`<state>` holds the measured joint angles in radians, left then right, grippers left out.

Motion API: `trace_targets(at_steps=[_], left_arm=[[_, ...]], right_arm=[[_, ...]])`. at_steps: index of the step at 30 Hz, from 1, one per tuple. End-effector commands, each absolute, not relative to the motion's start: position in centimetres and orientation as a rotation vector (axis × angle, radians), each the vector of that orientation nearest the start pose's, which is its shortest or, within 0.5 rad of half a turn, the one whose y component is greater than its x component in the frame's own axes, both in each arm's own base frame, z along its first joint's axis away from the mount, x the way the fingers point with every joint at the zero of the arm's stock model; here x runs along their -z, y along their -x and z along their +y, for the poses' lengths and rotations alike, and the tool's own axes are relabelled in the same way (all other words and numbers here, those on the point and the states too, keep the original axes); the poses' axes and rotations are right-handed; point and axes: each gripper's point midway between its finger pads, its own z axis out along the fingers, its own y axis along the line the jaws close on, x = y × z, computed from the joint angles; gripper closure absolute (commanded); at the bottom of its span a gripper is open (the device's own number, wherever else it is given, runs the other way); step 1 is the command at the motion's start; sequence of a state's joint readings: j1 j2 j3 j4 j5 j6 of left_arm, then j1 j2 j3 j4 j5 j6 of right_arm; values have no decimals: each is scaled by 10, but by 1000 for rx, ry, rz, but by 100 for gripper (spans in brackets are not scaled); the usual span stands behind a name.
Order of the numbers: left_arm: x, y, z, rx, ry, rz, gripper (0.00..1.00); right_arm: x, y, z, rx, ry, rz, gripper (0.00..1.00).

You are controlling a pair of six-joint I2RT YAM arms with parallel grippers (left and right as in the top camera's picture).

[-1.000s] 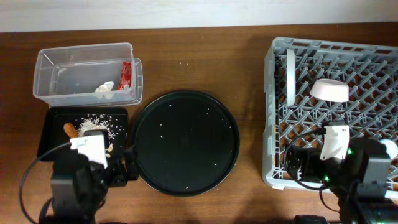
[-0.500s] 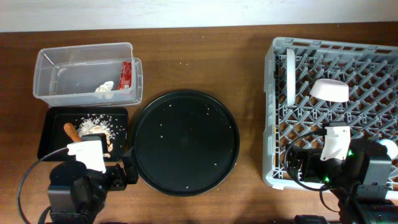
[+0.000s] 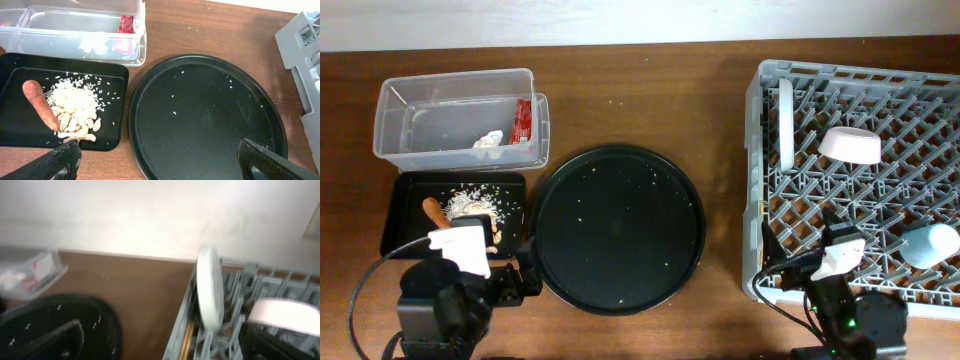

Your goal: Sort waste into correct bins and load items into the dishwasher rack

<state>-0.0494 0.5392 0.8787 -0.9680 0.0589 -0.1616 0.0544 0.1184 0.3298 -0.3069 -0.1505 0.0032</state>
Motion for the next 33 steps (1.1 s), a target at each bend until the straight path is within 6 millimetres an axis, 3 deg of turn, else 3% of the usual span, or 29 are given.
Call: trace_targets(at_steps=[1,10,20,33], left_arm=[[-241,-202,-20,174,82,2204,1],[-241,-202,-20,174,82,2204,1],[-241,-202,-20,174,82,2204,1],[-241,-202,-20,174,82,2204,1]], right_arm=[[-213,-229,29,-122,116,1620,2],[-151,-239,23,37,231,1707,2],[-153,-241,7,92,152,1703,2],[-153,-241,8,91,153,1703,2]])
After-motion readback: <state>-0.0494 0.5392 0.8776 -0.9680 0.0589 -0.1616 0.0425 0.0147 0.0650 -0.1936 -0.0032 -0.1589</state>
